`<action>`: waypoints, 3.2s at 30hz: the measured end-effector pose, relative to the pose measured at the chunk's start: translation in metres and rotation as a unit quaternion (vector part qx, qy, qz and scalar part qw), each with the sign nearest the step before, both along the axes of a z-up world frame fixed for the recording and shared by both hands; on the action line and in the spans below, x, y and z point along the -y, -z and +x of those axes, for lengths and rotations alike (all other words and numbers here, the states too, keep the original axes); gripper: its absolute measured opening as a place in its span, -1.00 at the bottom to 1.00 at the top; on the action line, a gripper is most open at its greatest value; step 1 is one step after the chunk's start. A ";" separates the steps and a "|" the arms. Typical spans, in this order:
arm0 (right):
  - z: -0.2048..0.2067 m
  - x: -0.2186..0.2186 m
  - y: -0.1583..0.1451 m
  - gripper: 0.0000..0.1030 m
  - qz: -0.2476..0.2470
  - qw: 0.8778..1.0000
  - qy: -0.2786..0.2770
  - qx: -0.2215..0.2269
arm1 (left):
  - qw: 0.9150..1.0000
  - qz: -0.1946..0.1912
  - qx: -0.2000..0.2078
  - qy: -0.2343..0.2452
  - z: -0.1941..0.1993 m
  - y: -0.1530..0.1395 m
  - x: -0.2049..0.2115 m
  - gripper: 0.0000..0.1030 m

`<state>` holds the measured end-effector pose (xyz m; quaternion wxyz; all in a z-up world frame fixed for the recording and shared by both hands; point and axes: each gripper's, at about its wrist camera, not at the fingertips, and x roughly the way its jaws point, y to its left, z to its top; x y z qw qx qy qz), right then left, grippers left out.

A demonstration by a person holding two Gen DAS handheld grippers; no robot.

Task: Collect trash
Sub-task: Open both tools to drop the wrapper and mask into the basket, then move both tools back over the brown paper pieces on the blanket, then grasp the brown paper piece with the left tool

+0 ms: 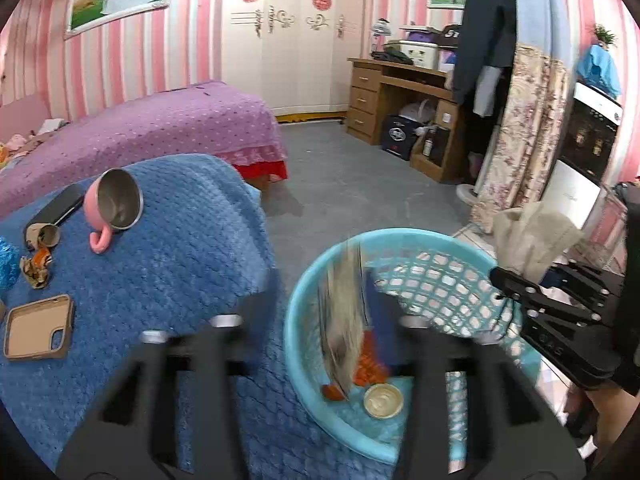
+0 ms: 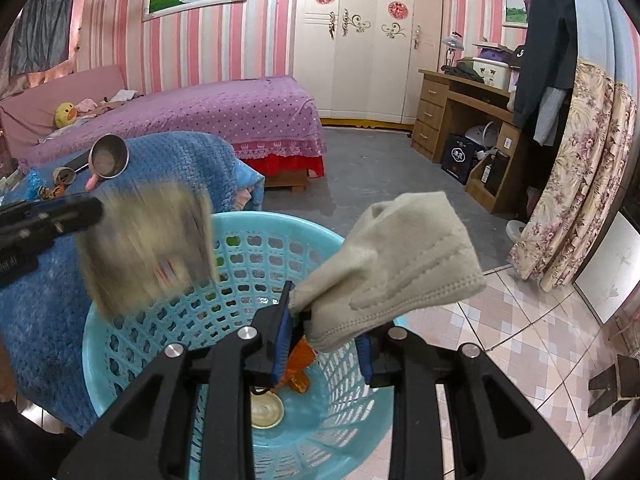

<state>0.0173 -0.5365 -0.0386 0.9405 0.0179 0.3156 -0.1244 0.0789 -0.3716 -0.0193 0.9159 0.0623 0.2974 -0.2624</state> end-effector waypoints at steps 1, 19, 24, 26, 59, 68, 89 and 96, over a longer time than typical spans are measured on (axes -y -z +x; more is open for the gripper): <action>0.001 -0.001 0.000 -0.46 0.000 1.000 -0.001 0.000 | 1.000 0.002 0.003 -0.006 0.002 0.001 -0.001 0.24; 0.032 -0.026 0.019 0.49 0.001 0.998 0.012 -0.064 | 0.994 0.019 0.024 -0.105 0.035 -0.007 -0.088 0.83; 0.034 -0.032 0.011 0.72 0.005 0.998 0.037 -0.045 | 0.992 0.013 0.023 -0.122 0.039 -0.011 -0.116 0.87; 0.038 -0.039 0.006 0.78 0.000 0.998 0.044 -0.036 | 0.991 0.011 0.023 -0.129 0.041 -0.013 -0.127 0.88; 0.134 -0.245 -0.013 0.90 0.001 0.999 -0.046 0.007 | 0.953 0.018 -0.084 -0.292 0.128 0.042 -0.394 0.26; 0.144 -0.280 -0.004 0.90 -0.014 0.997 -0.073 -0.009 | 0.958 0.011 -0.087 -0.274 0.141 0.042 -0.384 -0.39; 0.143 -0.341 -0.003 0.90 -0.025 0.992 -0.125 -0.005 | 0.964 -0.015 -0.028 -0.263 0.103 -0.012 -0.444 -0.66; 0.143 -0.349 0.001 0.90 -0.042 0.992 -0.122 -0.014 | 0.945 -0.004 -0.053 -0.324 0.113 0.003 -0.499 -0.61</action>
